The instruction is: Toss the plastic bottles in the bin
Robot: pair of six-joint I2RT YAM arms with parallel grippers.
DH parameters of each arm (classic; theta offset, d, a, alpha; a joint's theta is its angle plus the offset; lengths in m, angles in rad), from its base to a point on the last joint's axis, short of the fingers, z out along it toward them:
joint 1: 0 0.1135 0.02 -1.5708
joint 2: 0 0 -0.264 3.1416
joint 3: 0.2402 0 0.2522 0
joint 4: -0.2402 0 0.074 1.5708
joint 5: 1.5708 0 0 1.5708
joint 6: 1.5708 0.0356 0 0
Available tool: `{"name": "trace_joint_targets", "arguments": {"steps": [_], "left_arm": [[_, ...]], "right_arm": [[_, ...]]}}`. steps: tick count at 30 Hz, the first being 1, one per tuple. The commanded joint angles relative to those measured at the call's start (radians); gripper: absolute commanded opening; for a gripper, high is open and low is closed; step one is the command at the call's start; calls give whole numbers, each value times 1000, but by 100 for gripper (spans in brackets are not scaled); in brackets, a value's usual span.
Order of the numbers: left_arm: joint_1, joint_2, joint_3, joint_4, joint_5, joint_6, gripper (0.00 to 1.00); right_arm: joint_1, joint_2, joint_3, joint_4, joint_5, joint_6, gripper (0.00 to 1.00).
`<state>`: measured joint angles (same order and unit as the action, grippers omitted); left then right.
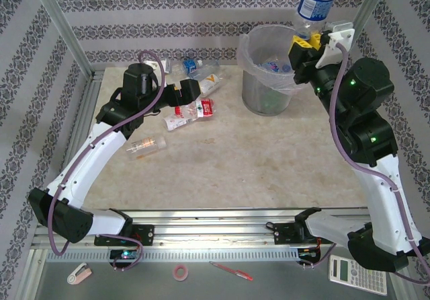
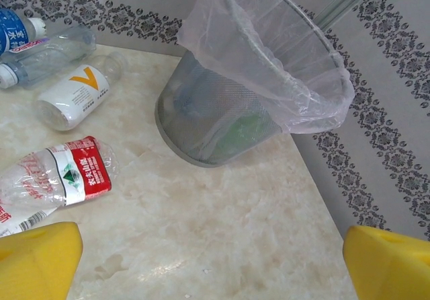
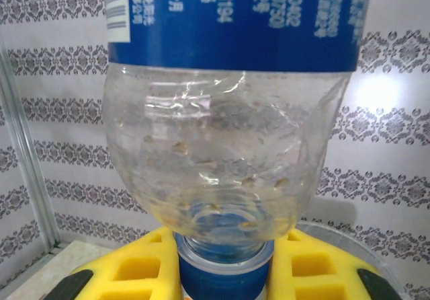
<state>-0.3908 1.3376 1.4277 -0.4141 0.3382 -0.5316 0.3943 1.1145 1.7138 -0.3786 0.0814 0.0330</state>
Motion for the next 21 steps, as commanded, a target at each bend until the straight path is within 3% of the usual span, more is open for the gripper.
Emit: {"name": "trace_joint_targets", "arguments": {"steps": [1,12,19,21], "left_arm": [[2,10,37,32,-7,-9,100],[1,-13,32,-10,-47,6,100],[1,-45,22,-65,-93,24,100],[1,-47,16,-82,-108,22,100]], "right_arm": [[-17,2,28,30,-14,-12,0],[-128,115,86,-14,-103,72,0],[-261,400,249,-248,-253,197,0],[-295,492,296,-330,-297,217,30]]}}
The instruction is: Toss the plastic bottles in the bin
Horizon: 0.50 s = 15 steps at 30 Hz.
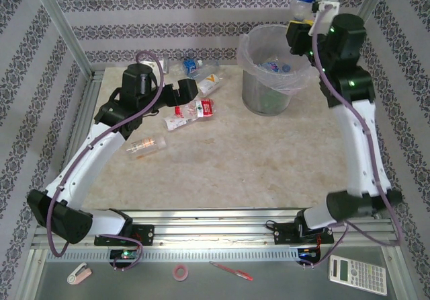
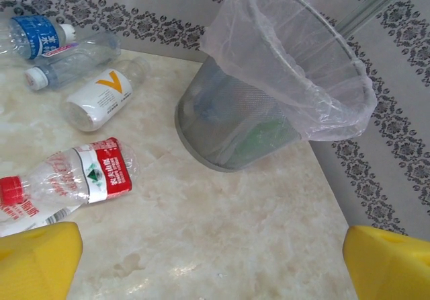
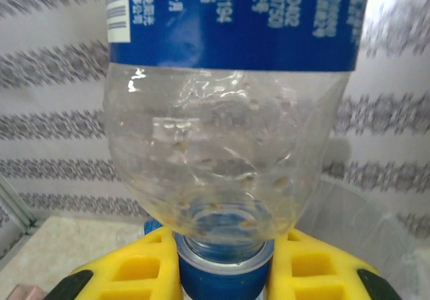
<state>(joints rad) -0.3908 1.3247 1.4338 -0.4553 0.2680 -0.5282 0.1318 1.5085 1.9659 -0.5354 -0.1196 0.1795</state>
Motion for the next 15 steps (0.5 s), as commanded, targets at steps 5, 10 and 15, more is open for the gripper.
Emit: {"name": "trace_joint_targets", "arguments": {"steps": [5,10,15], "left_arm": [[6,-20,15,-103,-77,2,100],[9,17,35,-164,-98,-23,100],[15,33,31,-165,-92,-32,100]], "right_arm": [[-76,158,97,-215,-97,76,81],[-78,119,130,-240,-143,54,89],[-78,42,69,-238,-189,65,91]]}}
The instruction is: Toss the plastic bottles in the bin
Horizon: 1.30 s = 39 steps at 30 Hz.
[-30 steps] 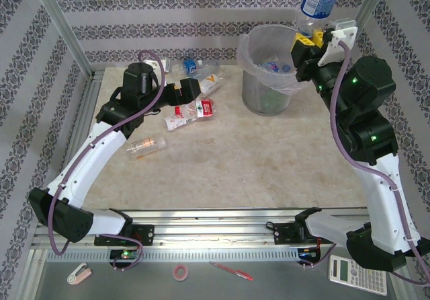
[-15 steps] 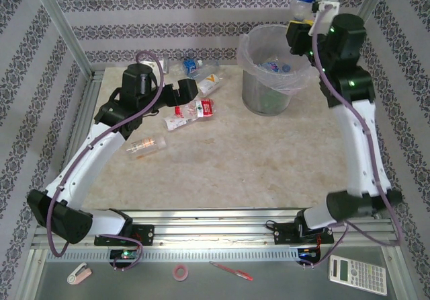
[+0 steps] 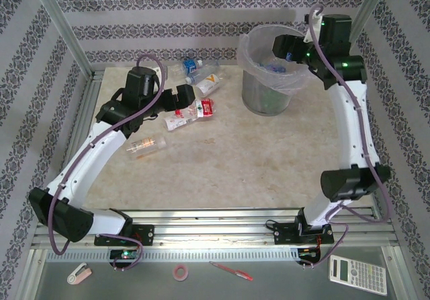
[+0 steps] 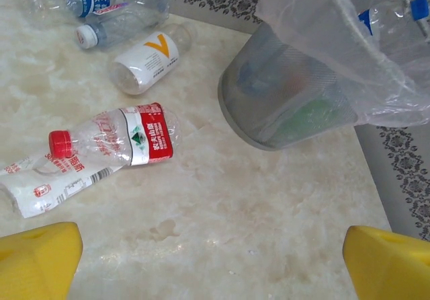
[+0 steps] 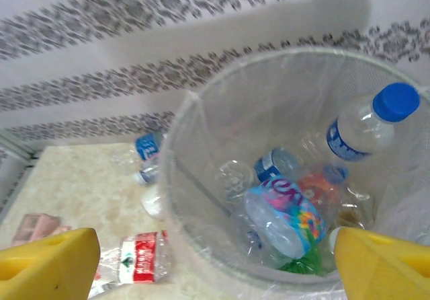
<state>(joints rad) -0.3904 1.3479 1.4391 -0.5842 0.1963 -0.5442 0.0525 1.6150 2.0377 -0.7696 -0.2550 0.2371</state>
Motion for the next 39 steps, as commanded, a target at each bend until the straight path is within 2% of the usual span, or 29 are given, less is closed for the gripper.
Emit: {"name": "trace_joint_targets", "arguments": {"steps": [1,13,17,28,34,39], "left_arm": [[17,13,27,-39,-19,-16,100],[41,45,2,-66,-18,-30,100],[57,101,42,-134,-5,-27,100],[157,310,108,-184,134,61,100],[191,464,223,-247,127,170,100],[203,590,317,-243,164,230,100]], "right_arm": [[1,-76,-11,-5,-60,8,91],[3,-139,-47,-12,-159,28,98],[9,-155,-63,-15,-171,29,98],[38,-219,-129,-35,-216,48,98],[119,-249,-218,-20,-225,111,98],[243,-245,-364,52,-228,268,98]]}}
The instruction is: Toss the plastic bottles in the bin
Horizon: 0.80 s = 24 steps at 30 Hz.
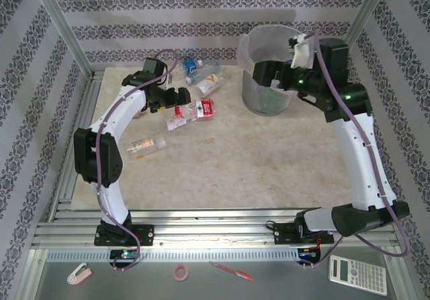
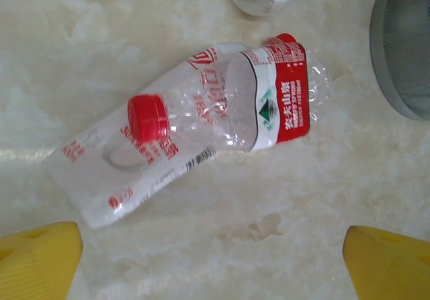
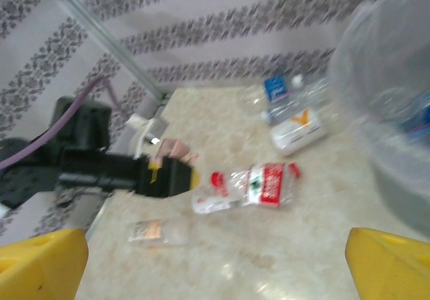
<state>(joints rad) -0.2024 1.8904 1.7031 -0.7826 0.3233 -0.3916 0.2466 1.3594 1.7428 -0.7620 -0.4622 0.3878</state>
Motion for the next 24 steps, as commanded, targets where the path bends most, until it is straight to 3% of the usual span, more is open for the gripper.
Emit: {"name": "trace_joint_targets", "arguments": {"steps": [1,7,13,18,24], "left_arm": [[15,70,70,-37,44,84,100],[18,234,215,-27,17,79,99],[25,365,370,-34,-26,8,89],[27,473,499,-77,-17,13,86],[27,544,545,-111,-6,24,75]], "right_arm": [[72,20,-102,64,-31,151,98],[167,103,-275,236,-28,360,98],[193,207,-417,469,-7,559,96],[211,324,-463,626,16,671,93],[227,508,-405,727,36,713,89]]}}
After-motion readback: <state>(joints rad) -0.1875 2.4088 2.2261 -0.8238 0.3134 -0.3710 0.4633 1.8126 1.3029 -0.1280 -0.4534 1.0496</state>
